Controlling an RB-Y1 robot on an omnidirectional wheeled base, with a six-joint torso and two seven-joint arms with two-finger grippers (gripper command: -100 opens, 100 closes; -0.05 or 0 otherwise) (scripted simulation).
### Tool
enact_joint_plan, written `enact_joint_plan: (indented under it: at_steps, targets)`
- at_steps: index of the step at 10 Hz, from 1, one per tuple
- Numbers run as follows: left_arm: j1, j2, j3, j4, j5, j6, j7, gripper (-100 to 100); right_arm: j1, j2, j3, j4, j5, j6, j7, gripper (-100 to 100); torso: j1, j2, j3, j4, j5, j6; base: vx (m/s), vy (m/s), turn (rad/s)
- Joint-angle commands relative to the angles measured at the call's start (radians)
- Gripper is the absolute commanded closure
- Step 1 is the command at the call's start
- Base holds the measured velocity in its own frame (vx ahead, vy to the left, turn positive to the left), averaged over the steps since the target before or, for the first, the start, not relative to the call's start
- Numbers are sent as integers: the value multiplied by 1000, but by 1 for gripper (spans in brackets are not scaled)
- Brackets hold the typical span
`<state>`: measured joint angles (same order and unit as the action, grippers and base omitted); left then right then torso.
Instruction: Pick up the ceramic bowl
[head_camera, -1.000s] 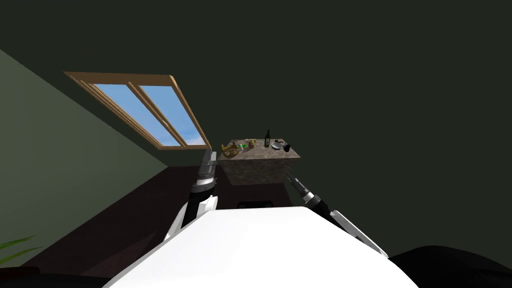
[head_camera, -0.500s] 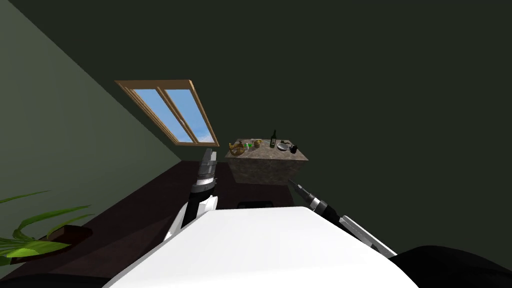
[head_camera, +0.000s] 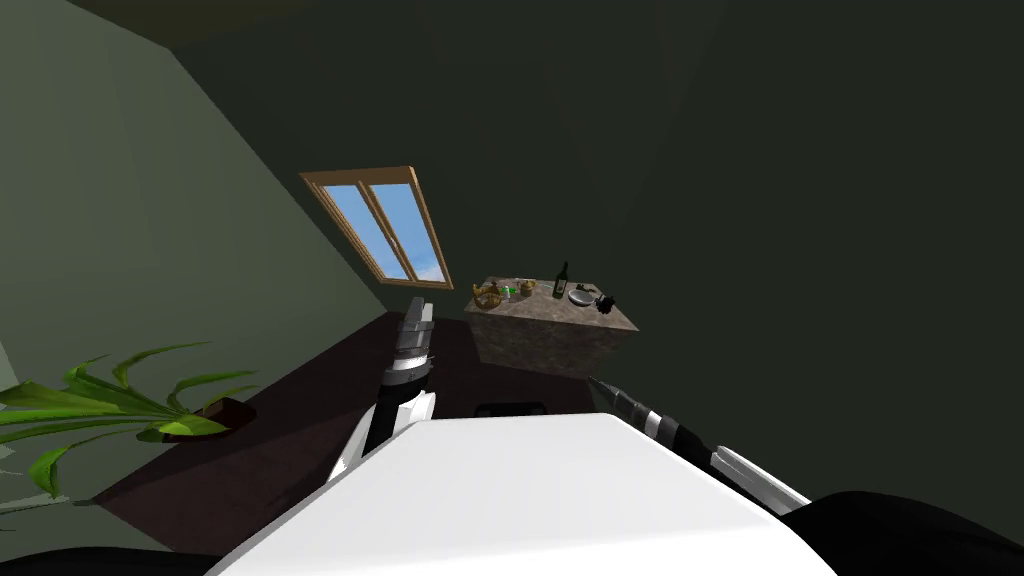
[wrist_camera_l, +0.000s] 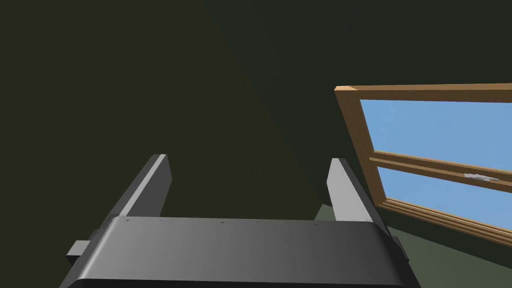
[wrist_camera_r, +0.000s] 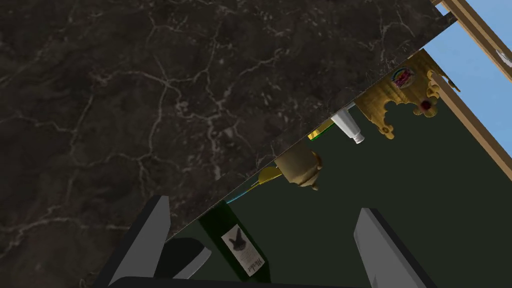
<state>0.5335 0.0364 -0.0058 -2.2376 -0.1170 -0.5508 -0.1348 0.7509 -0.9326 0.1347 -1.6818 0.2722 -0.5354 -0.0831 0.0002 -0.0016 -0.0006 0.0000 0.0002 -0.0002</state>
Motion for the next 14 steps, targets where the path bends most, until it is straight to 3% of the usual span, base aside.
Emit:
enact_joint_plan:
  at_steps: [1,2,3,4,5,6,7,8,9,10,11,14]
  targets:
    - [0,0,0,0,0,0,0,0,-2,-47,7,22,10,3,0,-100,0,0,0,0,0,0,24,32,123]
    - [0,0,0,0,0,0,0,0,14,-82,12,64,26,-1,2,-100,-1,0,0,0,0,1,34,37,253]
    - [0,0,0,0,0,0,0,0,14,-106,12,64,26,-1,2,-100,-1,-1,0,0,0,0,27,27,152]
    - [0,0,0,0,0,0,0,0,29,-141,16,106,43,-5,5,-100,-1,-1,0,0,0,1,46,43,331]
    - [0,0,0,0,0,0,0,0,29,-164,16,106,43,-5,5,-100,0,-2,-1,0,0,0,42,25,102]
    - [0,0,0,0,0,0,0,0,44,-201,19,147,58,-8,7,-100,-1,-1,-1,0,0,1,37,38,179]
    - [0,0,0,0,0,0,0,0,44,-222,19,147,58,-8,7,-100,0,-1,-1,0,0,0,37,24,162]
    - [0,0,0,0,0,0,0,0,58,-255,21,188,73,-10,10,-100,-1,-1,-1,0,0,1,53,22,267]
    - [0,0,0,0,0,0,0,0,58,-277,21,188,73,-10,10,-100,-1,-2,-1,0,0,0,49,12,141]
    - [0,0,0,0,0,0,0,0,73,-304,24,228,88,-11,13,-100,-1,-2,-1,0,0,1,59,27,292]
    - [0,0,0,0,0,0,0,0,73,-332,24,228,88,-11,13,-100,-1,-2,-1,0,0,0,53,14,118]
    - [0,0,0,0,0,0,0,0,101,-417,26,306,116,-12,18,-100,-1,-2,-1,0,0,1,50,18,197]
